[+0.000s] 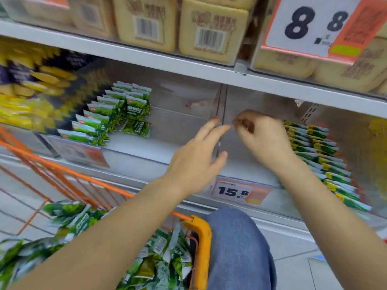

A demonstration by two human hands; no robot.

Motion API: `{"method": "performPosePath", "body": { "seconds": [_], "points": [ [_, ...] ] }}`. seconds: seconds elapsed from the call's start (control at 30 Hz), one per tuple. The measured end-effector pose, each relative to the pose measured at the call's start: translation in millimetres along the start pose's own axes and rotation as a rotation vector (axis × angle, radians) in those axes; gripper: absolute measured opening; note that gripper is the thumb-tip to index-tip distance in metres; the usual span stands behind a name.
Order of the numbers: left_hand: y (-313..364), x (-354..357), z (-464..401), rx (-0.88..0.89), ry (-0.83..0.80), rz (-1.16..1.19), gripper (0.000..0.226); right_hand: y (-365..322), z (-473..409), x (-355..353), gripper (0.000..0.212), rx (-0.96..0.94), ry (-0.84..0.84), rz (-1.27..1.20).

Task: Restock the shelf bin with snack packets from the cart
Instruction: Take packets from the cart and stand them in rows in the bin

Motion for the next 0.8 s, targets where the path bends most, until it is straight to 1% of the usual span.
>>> {"method": "performPosePath", "body": {
  "seconds": [0.03, 0.1, 0.17, 0.2, 0.23, 0.27, 0.33, 0.4, 0.47, 0.5, 0.57, 0.63, 0.7, 0.8],
  "points": [
    [-1, -11, 5, -0.001, -0.018, 0.065, 0.05, -26, 21, -8, 0.019, -0.061, 0.071, -0.084],
    [-3, -44, 28, 0.041, 0.025, 0.072, 0.039, -71, 62, -21, 0.016, -0.166, 0.177, -0.218],
    [-12, -75, 62, 0.084, 0.052, -0.013, 0.029, -105, 92, -24, 0.018, -0.223, 0.209, -0.295],
    [-18, -87, 80, 0.104, 0.031, -0.072, 0.027, -121, 103, -23, 0.02, -0.24, 0.187, -0.327],
    [-26, -97, 99, 0.126, -0.004, -0.143, 0.026, -138, 110, -17, 0.021, -0.271, 0.128, -0.361],
    [-35, -106, 116, 0.144, -0.051, -0.216, 0.026, -156, 114, -10, 0.022, -0.32, 0.025, -0.366],
    [-55, -114, 145, 0.136, -0.18, -0.36, 0.027, -189, 123, 15, 0.022, -0.46, -0.239, -0.266],
    [-82, -114, 170, 0.048, -0.361, -0.521, 0.027, -212, 137, 47, 0.026, -0.573, -0.575, -0.112],
    [-110, -111, 192, -0.074, -0.537, -0.596, 0.027, -222, 152, 71, 0.039, -0.629, -0.777, 0.021],
    [-120, -110, 201, -0.128, -0.608, -0.594, 0.027, -226, 157, 79, 0.043, -0.635, -0.843, 0.058],
    [-136, -103, 217, -0.216, -0.74, -0.547, 0.033, -238, 162, 87, 0.047, -0.642, -0.892, 0.077],
    [-144, -90, 228, -0.261, -0.86, -0.483, 0.042, -251, 162, 90, 0.046, -0.653, -0.893, 0.027],
    [-145, -82, 231, -0.253, -0.903, -0.448, 0.046, -261, 158, 88, 0.045, -0.672, -0.862, -0.032],
    [-145, -77, 231, -0.238, -0.926, -0.346, 0.037, -267, 152, 85, 0.044, -0.643, -0.841, -0.082]
  ]
}}
Point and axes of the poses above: each hand's wrist, its own z-axis away from the middle knuckle, its own x-axis out of the palm, y = z × x, the point moved 7 cm from there along -z, towards the middle knuckle, and after that the axes turned 2 degrees about -x, right-handed, at the moved point
